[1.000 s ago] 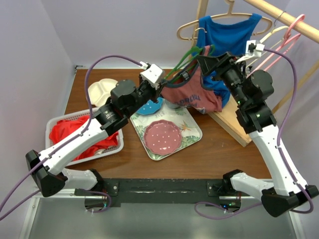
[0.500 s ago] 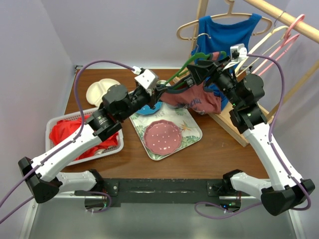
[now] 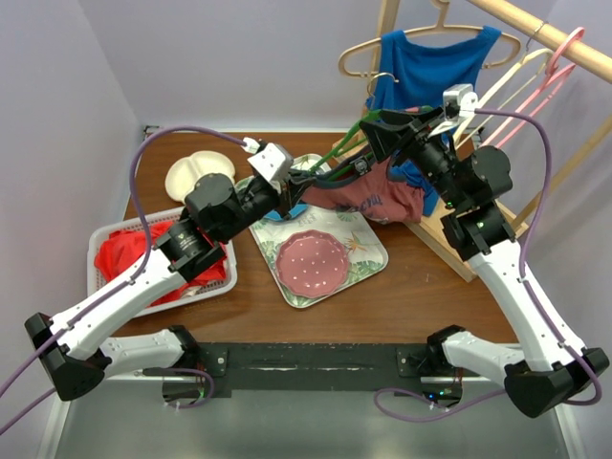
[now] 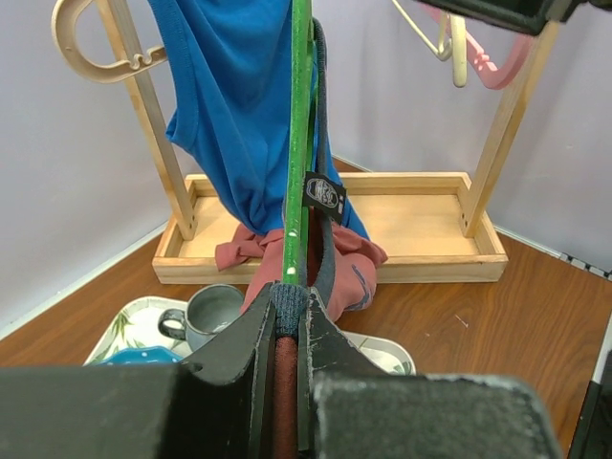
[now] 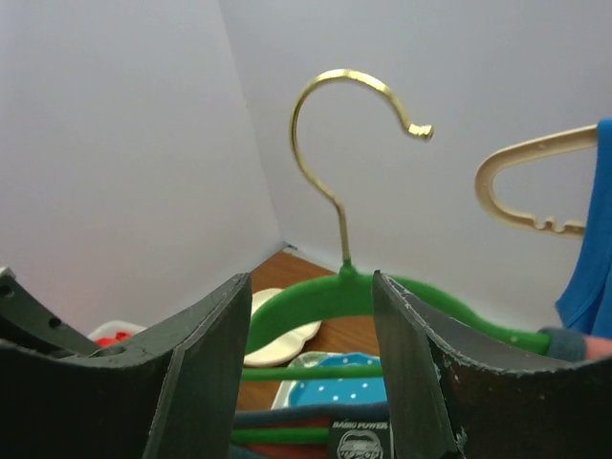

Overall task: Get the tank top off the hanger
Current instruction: Pick up the hanger from the clothesline, then remove the tank top from the hanger.

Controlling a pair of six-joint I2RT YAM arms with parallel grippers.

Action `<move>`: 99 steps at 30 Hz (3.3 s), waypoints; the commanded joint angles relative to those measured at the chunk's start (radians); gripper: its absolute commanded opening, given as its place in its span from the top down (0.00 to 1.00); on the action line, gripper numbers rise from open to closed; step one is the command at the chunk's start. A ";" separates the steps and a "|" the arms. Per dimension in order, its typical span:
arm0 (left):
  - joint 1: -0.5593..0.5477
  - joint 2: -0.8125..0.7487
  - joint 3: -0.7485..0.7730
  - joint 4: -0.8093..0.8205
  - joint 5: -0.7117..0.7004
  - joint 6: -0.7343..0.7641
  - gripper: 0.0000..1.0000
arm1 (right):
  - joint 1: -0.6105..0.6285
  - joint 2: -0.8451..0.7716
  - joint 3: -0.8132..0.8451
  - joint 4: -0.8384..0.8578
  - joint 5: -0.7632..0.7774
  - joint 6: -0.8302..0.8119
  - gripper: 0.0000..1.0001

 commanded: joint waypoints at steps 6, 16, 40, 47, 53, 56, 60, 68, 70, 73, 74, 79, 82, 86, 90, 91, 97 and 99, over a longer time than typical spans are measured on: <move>0.007 -0.056 -0.010 0.131 0.046 -0.023 1.00 | 0.003 0.067 0.124 -0.027 0.044 -0.065 0.50; 0.007 -0.068 0.010 0.099 0.053 -0.022 1.00 | 0.009 0.110 0.161 -0.052 -0.004 -0.091 0.93; 0.007 -0.110 0.072 -0.128 -0.026 0.033 0.67 | 0.009 0.072 0.135 -0.012 0.084 -0.057 1.00; 0.007 -0.093 0.072 -0.136 -0.036 0.033 0.95 | 0.010 0.064 0.134 -0.012 0.088 -0.056 1.00; 0.007 -0.101 0.067 -0.128 -0.071 0.033 1.00 | 0.009 0.061 0.123 -0.023 0.130 -0.065 1.00; 0.007 -0.108 0.062 -0.127 -0.097 0.033 1.00 | 0.009 0.063 0.121 -0.023 0.140 -0.062 1.00; 0.007 -0.136 0.061 -0.154 -0.169 0.017 0.88 | 0.010 0.069 0.137 -0.041 0.166 -0.047 1.00; 0.007 -0.254 -0.082 0.028 -0.224 -0.250 0.48 | 0.009 0.093 0.169 -0.070 0.238 0.019 1.00; 0.007 -0.257 -0.097 0.050 -0.255 -0.377 0.46 | 0.009 0.098 0.175 -0.082 0.258 0.032 1.00; 0.007 -0.245 -0.111 0.056 -0.263 -0.529 0.46 | 0.009 0.093 0.171 -0.079 0.265 0.045 1.00; 0.007 -0.239 -0.114 0.056 -0.264 -0.563 0.46 | 0.009 0.093 0.172 -0.081 0.266 0.047 1.00; 0.007 -0.211 -0.114 0.065 -0.282 -0.704 0.47 | 0.010 0.084 0.163 -0.087 0.294 0.050 1.00; 0.007 -0.187 -0.111 0.047 -0.345 -0.734 0.47 | 0.009 0.075 0.157 -0.085 0.297 0.056 1.00; 0.005 -0.156 -0.087 0.033 -0.372 -0.727 0.46 | 0.009 0.070 0.160 -0.093 0.297 0.056 1.00; 0.005 -0.147 -0.088 0.037 -0.414 -0.726 0.44 | 0.009 0.060 0.152 -0.096 0.295 0.055 1.00; 0.005 -0.142 -0.088 0.039 -0.433 -0.718 0.43 | 0.009 0.058 0.151 -0.096 0.294 0.058 1.00; 0.004 -0.111 -0.099 0.103 -0.471 -0.672 0.38 | 0.009 0.043 0.141 -0.095 0.277 0.081 1.00; 0.005 -0.098 -0.114 0.151 -0.470 -0.657 0.36 | 0.009 0.038 0.141 -0.095 0.272 0.091 1.00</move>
